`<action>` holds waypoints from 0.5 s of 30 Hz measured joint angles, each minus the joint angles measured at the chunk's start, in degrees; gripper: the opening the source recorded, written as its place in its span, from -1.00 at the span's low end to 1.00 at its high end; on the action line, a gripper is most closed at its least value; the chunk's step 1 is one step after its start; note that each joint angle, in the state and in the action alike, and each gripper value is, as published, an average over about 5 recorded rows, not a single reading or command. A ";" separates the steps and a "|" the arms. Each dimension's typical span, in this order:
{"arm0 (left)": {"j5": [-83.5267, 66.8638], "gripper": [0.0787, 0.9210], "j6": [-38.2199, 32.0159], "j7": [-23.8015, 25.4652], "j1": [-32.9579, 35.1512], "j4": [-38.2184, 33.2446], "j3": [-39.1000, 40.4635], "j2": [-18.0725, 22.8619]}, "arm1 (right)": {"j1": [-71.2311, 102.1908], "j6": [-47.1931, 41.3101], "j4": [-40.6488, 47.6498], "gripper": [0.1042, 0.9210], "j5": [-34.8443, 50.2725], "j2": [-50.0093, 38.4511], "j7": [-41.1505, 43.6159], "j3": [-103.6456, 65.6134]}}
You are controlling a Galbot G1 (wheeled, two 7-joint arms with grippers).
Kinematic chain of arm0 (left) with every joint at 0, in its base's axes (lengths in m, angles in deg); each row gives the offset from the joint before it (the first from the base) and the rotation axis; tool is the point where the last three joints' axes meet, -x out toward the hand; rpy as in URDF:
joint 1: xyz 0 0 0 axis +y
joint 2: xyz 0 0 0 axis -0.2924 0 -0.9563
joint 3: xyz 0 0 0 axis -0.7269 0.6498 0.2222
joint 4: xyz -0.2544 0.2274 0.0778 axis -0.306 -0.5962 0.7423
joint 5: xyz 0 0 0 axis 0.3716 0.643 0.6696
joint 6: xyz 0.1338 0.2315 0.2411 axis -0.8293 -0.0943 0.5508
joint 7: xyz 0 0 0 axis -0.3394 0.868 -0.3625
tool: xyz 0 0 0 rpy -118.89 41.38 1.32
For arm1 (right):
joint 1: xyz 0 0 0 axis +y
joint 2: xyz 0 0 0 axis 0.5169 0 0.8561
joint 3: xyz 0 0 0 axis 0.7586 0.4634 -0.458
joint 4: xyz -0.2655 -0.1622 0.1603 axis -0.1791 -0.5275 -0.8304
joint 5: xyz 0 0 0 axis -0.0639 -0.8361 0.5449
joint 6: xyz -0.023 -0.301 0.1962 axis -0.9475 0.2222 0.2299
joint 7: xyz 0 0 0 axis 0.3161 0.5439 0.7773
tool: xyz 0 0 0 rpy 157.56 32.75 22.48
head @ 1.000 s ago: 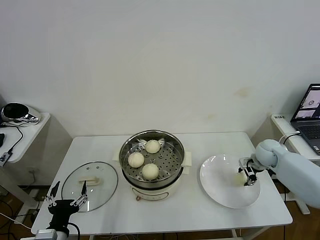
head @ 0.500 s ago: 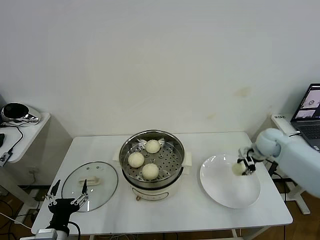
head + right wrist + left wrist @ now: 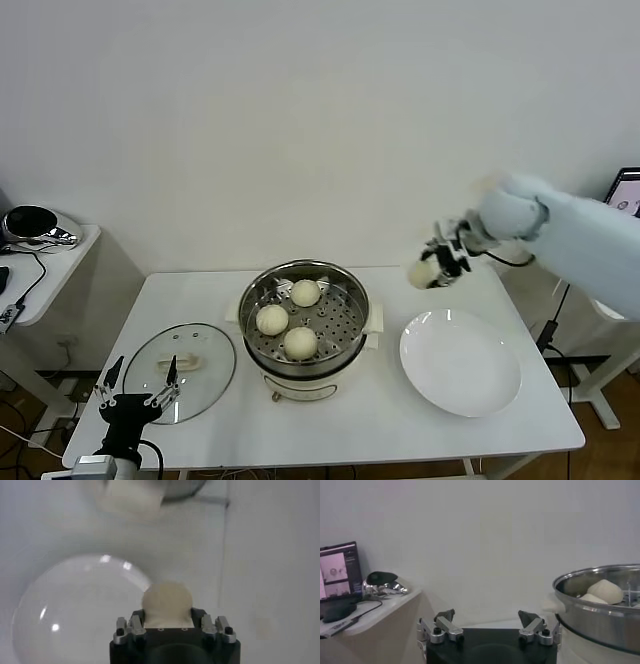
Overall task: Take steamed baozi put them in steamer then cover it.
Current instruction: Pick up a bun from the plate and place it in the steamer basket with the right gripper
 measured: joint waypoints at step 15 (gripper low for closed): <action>-0.33 0.77 -0.08 0.02 0.29 -0.45 -0.49 0.51 | -4.00 -12.38 0.10 0.18 15.52 15.31 -7.77 7.75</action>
